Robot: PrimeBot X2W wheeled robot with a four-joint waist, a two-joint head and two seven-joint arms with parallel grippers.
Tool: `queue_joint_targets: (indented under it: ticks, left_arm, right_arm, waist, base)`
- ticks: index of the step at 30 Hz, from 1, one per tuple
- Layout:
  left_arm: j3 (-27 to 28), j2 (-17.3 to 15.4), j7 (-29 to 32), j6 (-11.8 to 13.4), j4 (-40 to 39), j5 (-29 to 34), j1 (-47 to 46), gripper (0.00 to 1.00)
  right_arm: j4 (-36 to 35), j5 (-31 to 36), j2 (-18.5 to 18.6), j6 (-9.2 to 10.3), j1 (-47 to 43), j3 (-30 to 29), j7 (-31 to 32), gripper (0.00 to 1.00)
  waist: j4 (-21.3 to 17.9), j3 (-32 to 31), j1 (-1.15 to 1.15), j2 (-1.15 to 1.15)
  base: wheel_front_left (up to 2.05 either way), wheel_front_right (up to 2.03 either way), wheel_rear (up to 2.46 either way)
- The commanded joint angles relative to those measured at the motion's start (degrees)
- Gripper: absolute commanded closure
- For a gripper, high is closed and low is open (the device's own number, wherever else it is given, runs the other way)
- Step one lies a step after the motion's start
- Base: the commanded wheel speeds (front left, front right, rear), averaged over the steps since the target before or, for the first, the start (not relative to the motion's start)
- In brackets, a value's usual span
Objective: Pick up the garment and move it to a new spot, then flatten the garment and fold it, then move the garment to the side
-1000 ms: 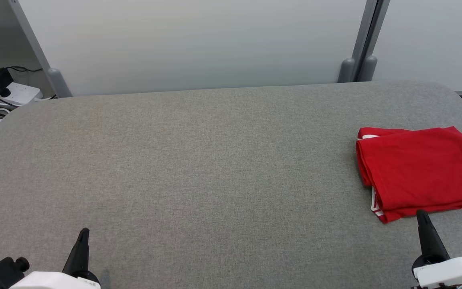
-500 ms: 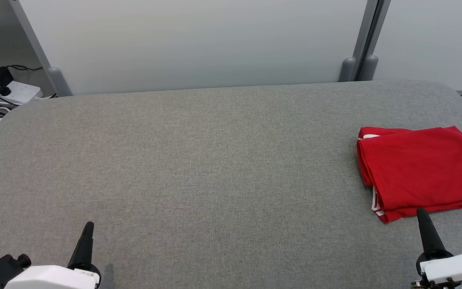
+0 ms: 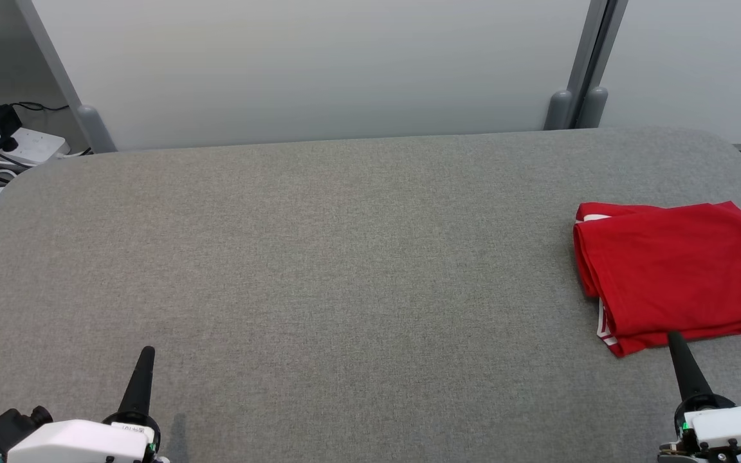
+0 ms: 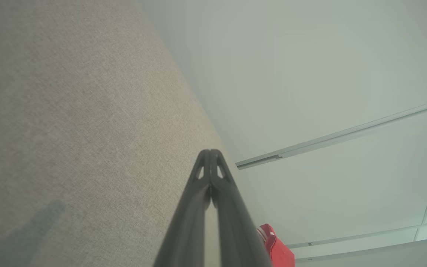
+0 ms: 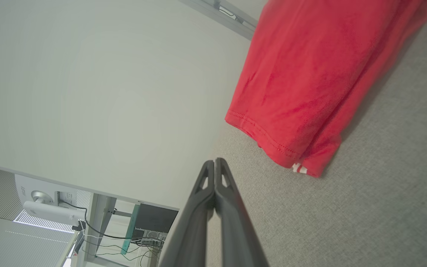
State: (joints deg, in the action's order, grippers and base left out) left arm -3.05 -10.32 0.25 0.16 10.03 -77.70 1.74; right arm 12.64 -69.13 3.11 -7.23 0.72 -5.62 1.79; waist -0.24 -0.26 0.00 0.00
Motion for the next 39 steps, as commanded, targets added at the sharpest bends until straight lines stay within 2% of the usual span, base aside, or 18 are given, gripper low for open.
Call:
queue_joint_targets:
  ticks: [1, 35, 39]
  left_arm:
    - [2.2, -0.4, 0.5, -0.9, -0.9, -1.2, -3.8, 1.00]
    - [8.8, 6.9, 5.6, -7.6, 4.0, -15.1, -7.9, 1.00]
    - [8.9, 6.9, 5.7, -7.6, 4.0, -15.0, -7.9, 1.00]
  right_arm:
    - [-1.0, -1.9, 0.4, -0.19, 3.0, 0.4, 0.5, 1.00]
    - [1.4, -23.0, -0.2, -0.25, 5.5, -0.9, 4.7, 1.00]
    - [1.4, -23.0, -0.2, -0.25, 5.5, -0.9, 4.7, 1.00]
  waist:
    - [0.0, 0.0, 0.00, 0.00]
    - [0.2, 0.4, 0.00, 0.00]
    - [0.2, 0.4, 0.00, 0.00]
  base:
    - [0.00, 0.00, 0.00]
    - [0.00, 0.00, 0.00]
    - [0.00, 0.00, 0.00]
